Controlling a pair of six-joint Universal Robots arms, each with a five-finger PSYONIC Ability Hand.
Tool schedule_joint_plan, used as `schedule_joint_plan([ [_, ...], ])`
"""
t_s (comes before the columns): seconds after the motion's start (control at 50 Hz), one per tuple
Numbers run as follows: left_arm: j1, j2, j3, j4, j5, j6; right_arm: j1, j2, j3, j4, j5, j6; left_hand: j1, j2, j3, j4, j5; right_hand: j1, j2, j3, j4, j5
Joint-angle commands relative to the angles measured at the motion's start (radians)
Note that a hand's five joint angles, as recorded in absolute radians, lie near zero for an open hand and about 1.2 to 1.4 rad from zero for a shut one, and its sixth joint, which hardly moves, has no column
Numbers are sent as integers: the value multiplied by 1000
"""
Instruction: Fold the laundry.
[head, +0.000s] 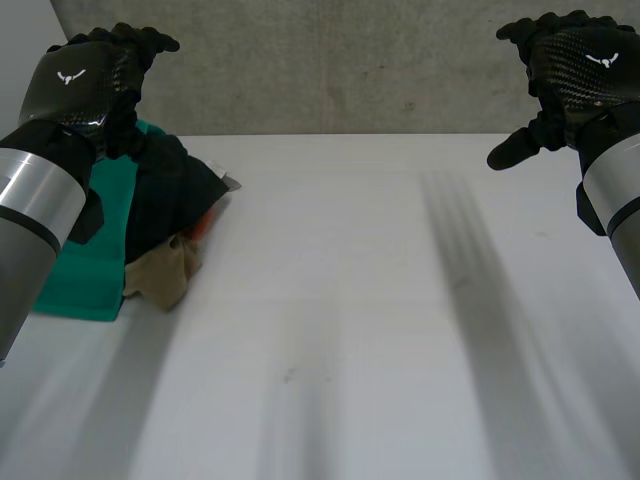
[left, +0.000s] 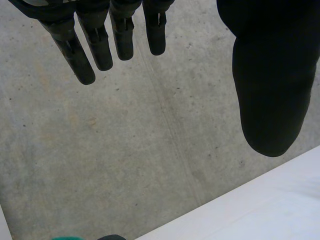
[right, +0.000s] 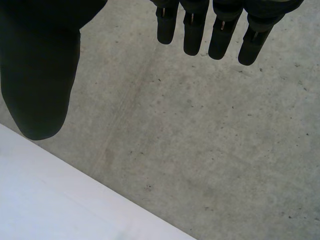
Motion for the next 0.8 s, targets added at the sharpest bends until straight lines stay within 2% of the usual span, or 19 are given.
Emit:
schedule_joint_plan([
  [0.02, 0, 2, 4, 0, 0, 0, 1, 0, 1, 2, 0, -2, -98, -102, -101, -104, -101, -94, -100, -103, -99, -96],
  [0.2, 8, -16, 20, 6, 0, 3, -1, 0, 1, 3, -5, -4, -98, -102, -101, -104, -101, -94, -100, -103, -99, -96],
  [0.32, 75, -130, 78, 5, -23, 81, 1, 2, 4, 3, -6, -17, -97, -101, -100, -103, -101, -94, -100, -103, -99, -96],
  [0.5, 210, -435, 285, 5, -101, 322, 1, 2, 7, 5, -10, -24, -26, -31, -29, -32, -30, -94, -100, -103, -99, -96],
  [0.58, 276, -562, 381, 5, -104, 358, 2, 3, 10, 5, -11, -24, 17, 13, 14, 11, 14, -94, -100, -103, -99, -96],
  [0.66, 305, -697, 497, 6, -108, 375, 2, 16, 8, 6, -11, -24, 76, 72, 73, 70, 72, -94, -100, -103, -99, -96],
  [0.7, 308, -743, 536, 6, -109, 384, 2, 19, 7, 6, -11, -24, 173, 168, 170, 167, 169, -94, -100, -103, -99, -96],
  [0.76, 305, -791, 580, 5, -114, 408, 1, 19, 5, 10, -11, -24, 957, 953, 954, 951, 953, -94, -100, -103, -99, -96],
  [0.78, 299, -789, 578, 6, -112, 411, 1, 20, 5, 13, -11, -24, 1123, 1118, 1119, 1116, 1119, -94, -100, -103, -99, -96],
  [0.8, 295, -765, 569, 8, -123, 413, 1, 19, 4, 14, -11, -24, 1124, 1120, 1121, 1118, 1120, -94, -100, -103, -99, -96],
])
